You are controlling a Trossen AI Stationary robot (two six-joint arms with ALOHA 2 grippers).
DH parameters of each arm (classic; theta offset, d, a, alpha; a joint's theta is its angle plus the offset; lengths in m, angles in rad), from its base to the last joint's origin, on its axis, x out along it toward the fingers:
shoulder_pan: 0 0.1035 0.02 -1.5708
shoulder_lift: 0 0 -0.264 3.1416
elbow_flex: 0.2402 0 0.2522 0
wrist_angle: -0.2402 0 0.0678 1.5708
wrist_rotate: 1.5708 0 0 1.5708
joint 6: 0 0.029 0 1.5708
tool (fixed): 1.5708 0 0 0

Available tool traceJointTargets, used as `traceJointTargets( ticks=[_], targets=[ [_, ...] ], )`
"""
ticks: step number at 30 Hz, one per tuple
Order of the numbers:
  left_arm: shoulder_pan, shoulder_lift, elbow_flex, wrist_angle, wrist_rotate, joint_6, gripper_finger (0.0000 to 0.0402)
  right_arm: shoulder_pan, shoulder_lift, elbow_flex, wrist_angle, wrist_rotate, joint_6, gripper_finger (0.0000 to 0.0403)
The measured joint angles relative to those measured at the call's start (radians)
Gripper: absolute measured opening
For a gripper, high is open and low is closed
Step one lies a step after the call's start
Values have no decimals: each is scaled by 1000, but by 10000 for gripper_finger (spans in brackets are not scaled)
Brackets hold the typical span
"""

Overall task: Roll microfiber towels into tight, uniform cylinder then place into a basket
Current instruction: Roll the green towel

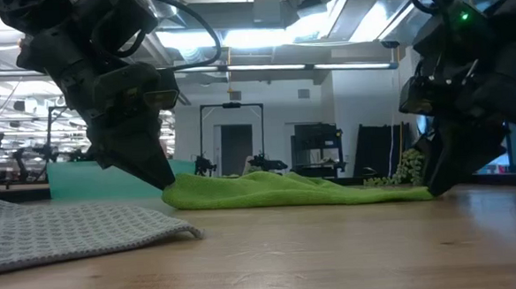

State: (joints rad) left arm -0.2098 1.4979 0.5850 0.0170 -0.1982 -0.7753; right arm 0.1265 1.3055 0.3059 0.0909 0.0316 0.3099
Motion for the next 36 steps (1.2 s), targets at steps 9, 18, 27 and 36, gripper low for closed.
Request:
traceJointTargets(
  ticks=[9, 18, 27, 36],
  targets=[
    [0, 0, 0, 0, 0, 0, 82, 0, 59, 1, 63, 32, 0, 94],
    [0, 0, 0, 0, 0, 0, 82, -1, 64, 49, 70, 24, -43, 7],
    [1, 0, 0, -1, 16, 46, 82, -34, 62, 256, -47, 23, -205, 2],
    [21, 0, 0, -2, 5, 47, 82, -81, 61, 447, -198, 129, -316, 1]
  ],
)
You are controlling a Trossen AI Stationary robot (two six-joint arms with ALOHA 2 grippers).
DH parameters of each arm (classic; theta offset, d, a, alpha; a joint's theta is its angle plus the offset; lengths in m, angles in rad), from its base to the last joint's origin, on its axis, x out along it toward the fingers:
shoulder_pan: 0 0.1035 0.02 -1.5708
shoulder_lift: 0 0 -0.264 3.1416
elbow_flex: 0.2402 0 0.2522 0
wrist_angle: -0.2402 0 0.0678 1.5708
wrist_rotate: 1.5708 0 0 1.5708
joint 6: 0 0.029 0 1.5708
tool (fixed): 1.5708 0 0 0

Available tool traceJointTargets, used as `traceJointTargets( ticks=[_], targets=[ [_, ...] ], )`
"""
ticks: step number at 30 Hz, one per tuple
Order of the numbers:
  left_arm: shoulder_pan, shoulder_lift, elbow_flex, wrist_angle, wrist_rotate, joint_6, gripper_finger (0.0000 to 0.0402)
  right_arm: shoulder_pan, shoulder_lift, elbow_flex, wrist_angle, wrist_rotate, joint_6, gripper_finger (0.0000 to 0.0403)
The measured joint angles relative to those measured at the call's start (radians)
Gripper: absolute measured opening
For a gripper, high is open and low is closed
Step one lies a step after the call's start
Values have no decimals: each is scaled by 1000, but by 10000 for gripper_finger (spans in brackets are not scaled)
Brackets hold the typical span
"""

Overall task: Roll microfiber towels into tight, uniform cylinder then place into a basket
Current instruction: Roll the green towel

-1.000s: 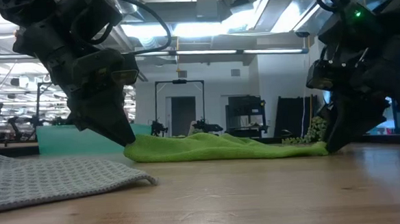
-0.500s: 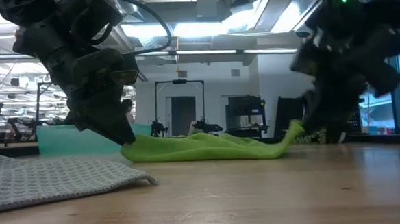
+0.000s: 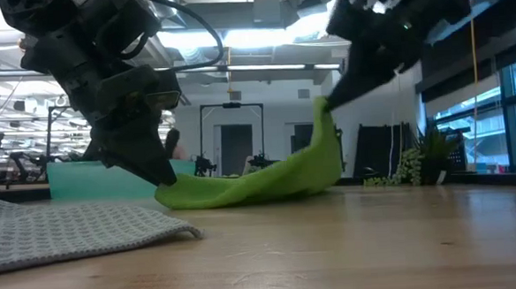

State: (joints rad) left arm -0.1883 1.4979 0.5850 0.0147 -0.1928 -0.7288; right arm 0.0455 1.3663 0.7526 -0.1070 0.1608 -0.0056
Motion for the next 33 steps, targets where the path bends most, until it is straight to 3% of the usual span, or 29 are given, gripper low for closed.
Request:
traceJointTargets(
  ticks=[6, 12, 21, 29, 33],
  targets=[
    [0, 0, 0, -5, 0, -1, 76, -38, -1, 44, -4, 4, -55, 1],
    [0, 0, 0, 11, 0, -1, 9, -84, -1, 61, -4, 4, -84, 0],
    [17, -22, 0, 213, -2, 52, 3, -147, -1, 78, -2, 5, -135, 0],
    [98, -124, 0, 200, -132, 24, 1, -189, -1, 78, -22, 6, -157, 0],
    [172, -126, 0, 188, -146, 23, 1, -196, -1, 78, -26, 6, -157, 0]
  ],
)
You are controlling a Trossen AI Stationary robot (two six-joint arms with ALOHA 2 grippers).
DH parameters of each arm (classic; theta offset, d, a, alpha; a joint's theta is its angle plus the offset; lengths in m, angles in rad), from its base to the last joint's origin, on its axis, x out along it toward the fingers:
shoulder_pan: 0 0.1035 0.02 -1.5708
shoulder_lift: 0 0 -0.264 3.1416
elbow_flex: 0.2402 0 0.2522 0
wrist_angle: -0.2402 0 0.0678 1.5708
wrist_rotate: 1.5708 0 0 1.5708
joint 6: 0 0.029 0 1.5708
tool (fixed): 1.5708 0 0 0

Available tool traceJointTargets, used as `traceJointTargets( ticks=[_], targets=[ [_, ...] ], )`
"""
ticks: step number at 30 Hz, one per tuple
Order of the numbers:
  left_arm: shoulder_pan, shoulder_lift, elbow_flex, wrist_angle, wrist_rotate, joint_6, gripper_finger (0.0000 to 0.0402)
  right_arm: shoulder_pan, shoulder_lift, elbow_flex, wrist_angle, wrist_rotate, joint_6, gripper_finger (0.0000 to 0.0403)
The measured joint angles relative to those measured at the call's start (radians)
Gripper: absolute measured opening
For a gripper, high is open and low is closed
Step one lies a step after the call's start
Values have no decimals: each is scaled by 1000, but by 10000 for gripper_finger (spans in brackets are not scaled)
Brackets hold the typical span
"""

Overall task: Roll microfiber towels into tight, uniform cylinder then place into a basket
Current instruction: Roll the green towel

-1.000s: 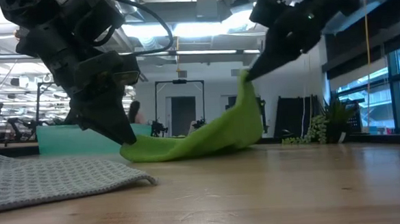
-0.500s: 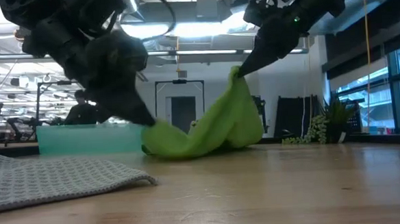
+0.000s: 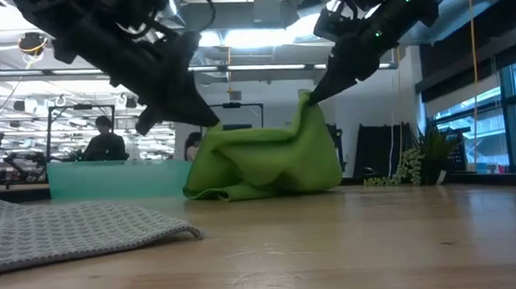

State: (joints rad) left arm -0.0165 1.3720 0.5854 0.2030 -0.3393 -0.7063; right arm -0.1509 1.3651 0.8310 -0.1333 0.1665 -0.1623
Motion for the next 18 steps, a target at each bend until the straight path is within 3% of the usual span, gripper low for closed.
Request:
traceJointTargets(
  ticks=[9, 18],
  targets=[
    [144, 25, 0, -85, 0, 29, 0, 0, 0, 0, -11, 0, 0, 0],
    [163, 24, 0, -85, 27, 72, 31, 0, 0, 0, -13, 0, 0, 0]
  ],
)
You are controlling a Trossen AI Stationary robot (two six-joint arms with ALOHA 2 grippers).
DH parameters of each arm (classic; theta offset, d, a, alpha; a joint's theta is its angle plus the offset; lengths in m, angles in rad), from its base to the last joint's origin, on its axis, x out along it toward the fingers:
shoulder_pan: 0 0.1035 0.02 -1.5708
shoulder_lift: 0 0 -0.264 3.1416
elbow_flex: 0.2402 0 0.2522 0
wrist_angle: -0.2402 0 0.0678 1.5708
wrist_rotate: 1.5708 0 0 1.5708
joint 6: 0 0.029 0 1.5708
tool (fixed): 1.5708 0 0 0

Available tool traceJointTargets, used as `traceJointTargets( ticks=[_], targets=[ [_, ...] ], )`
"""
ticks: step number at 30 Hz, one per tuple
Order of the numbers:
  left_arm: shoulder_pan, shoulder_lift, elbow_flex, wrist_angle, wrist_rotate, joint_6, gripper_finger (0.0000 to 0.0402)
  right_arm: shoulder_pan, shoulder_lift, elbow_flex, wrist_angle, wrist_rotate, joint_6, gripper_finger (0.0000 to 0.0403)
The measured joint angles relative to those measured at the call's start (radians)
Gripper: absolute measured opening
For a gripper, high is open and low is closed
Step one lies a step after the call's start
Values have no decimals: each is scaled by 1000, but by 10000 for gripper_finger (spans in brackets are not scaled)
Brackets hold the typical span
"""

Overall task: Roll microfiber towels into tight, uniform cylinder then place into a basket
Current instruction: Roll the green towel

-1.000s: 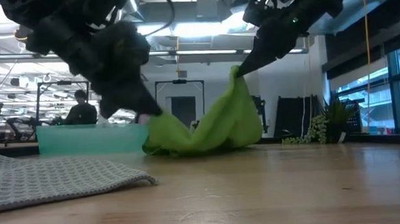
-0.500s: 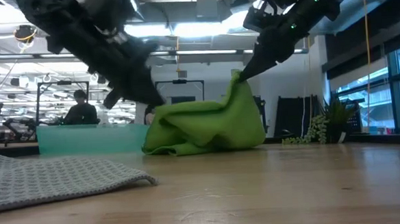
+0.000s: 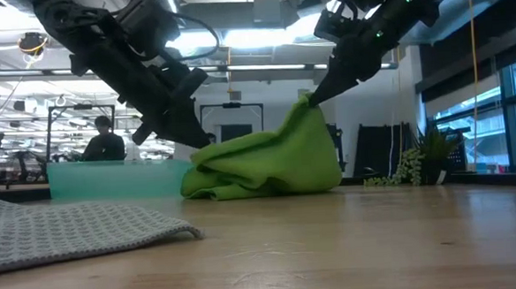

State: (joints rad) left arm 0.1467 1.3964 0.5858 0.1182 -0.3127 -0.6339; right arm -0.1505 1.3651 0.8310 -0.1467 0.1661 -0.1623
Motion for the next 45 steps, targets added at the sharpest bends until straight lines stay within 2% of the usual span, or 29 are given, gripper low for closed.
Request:
traceJointTargets(
  ticks=[8, 15, 24, 30, 33, 40, 45],
  targets=[
    [5, 0, 0, -6, -21, 88, 88, -5, 0, 0, 0, -1, 28, 0],
    [8, -5, 0, 10, -132, 267, 89, -62, 0, 0, -8, 70, 155, 0],
    [-34, -5, 0, 8, -141, 450, 88, -118, 2, 0, -18, 69, 182, 0],
    [-114, -5, 0, 4, -143, 408, 87, -122, 2, 0, -18, 68, 180, 0],
    [-141, 21, 0, 2, -196, 331, 87, -122, 2, 0, -17, 68, 180, 0],
    [-193, 108, 0, 3, -368, 276, 87, -122, 2, 0, -15, 68, 180, 0],
    [-209, 148, 0, 19, -385, 211, 87, -122, 3, 0, -15, 68, 177, 0]
  ],
)
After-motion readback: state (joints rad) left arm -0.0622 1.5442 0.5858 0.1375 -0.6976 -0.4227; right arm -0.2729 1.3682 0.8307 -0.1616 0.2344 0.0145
